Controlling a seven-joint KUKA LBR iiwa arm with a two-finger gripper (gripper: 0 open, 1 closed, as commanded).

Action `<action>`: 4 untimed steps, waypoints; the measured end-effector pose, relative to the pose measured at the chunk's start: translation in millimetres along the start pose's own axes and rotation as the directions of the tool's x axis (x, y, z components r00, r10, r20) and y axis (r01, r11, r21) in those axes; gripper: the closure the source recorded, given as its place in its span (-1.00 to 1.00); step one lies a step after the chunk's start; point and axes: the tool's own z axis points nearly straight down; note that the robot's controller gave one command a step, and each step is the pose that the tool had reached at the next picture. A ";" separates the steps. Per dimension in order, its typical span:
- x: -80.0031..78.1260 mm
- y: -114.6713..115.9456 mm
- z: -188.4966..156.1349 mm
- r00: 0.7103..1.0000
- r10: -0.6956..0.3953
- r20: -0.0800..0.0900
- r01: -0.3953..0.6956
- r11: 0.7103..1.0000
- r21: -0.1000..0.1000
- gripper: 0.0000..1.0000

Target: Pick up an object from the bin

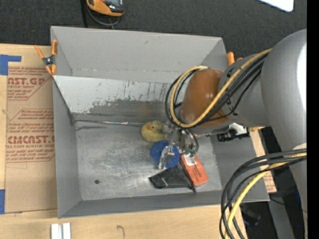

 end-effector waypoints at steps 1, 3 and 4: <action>0.0 0.1 -1.7 1.000 -0.001 -0.001 0.001 1.000 0.000 -1.00; -7.7 0.0 -10.1 1.000 0.001 -0.022 -0.001 1.000 0.004 1.00; -7.7 0.0 -10.1 1.000 0.001 -0.022 -0.001 1.000 0.003 1.00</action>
Offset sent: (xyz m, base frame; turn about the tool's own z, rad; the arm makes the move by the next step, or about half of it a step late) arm 0.0000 0.0000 0.0000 -0.0001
